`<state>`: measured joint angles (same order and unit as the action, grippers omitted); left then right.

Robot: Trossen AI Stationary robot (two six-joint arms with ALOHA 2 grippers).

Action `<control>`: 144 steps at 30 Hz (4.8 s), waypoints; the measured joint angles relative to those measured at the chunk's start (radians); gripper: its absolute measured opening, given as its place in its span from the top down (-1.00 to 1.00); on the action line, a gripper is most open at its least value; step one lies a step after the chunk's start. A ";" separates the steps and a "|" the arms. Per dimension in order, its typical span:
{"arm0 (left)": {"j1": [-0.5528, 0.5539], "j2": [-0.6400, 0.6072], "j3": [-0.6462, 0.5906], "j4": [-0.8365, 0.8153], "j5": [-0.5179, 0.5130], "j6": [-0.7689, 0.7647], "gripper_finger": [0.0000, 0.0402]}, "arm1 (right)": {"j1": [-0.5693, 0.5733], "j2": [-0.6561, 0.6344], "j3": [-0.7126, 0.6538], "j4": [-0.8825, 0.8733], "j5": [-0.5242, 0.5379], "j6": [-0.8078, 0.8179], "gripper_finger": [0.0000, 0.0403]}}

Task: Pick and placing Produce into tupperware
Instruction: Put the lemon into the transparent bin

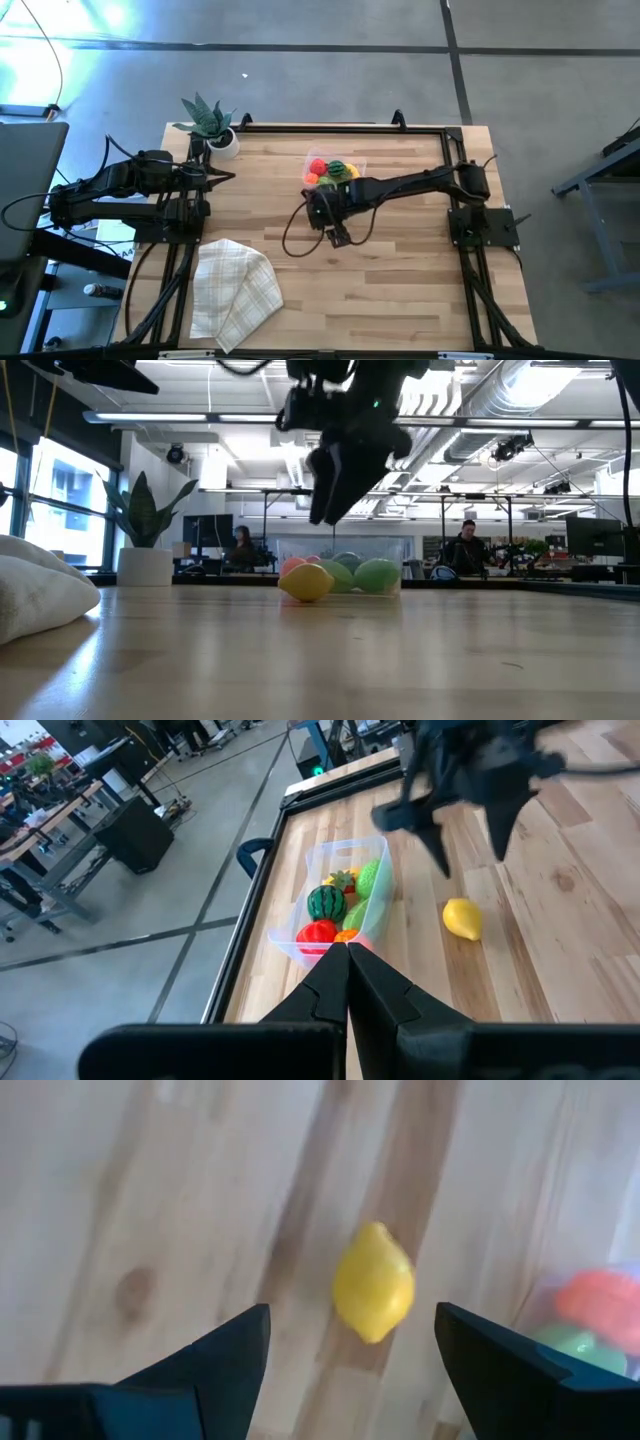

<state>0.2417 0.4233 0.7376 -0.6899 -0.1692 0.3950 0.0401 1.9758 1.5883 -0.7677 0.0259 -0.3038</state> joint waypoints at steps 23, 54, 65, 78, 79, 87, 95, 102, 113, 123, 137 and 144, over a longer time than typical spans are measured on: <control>0.000 0.000 0.000 0.000 0.000 0.000 1.00 | -0.073 0.115 0.000 0.099 -0.083 0.015 -0.37; 0.000 0.000 0.000 0.000 0.000 0.000 1.00 | -0.086 0.182 0.001 0.128 -0.100 0.037 -0.37; 0.000 0.000 0.000 0.000 0.000 0.000 1.00 | -0.091 0.183 0.001 0.127 -0.096 0.052 -0.37; 0.000 0.000 0.000 0.000 0.000 0.000 1.00 | -0.092 0.185 0.002 0.114 -0.082 0.058 -0.36; 0.000 0.000 0.000 0.000 0.000 0.000 1.00 | -0.092 0.185 0.002 0.114 -0.083 0.060 -0.35; 0.000 0.000 0.000 0.000 0.000 0.000 1.00 | -0.092 0.185 0.001 0.115 -0.083 0.064 -0.14; 0.000 0.000 0.000 0.000 0.000 0.000 1.00 | -0.092 0.185 0.001 0.116 -0.083 0.079 -0.01; 0.000 0.000 0.000 0.000 0.000 0.000 1.00 | -0.092 0.185 0.001 0.116 -0.083 0.079 -0.01; 0.000 0.000 0.000 0.000 0.000 0.000 1.00 | -0.092 0.181 -0.001 0.124 -0.084 0.087 0.00; 0.000 0.000 0.000 0.000 0.000 0.000 1.00 | -0.092 0.130 0.001 0.115 -0.108 0.116 0.00; 0.000 0.000 0.000 0.000 0.000 0.000 1.00 | -0.093 0.125 0.327 -0.140 -0.038 0.077 0.00; 0.000 0.000 0.000 0.000 0.000 0.000 1.00 | -0.172 0.123 0.542 -0.337 0.024 0.153 0.00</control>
<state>0.2419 0.4234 0.7376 -0.6899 -0.1693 0.3951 -0.1320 2.0987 2.1303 -1.1045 0.0496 -0.1507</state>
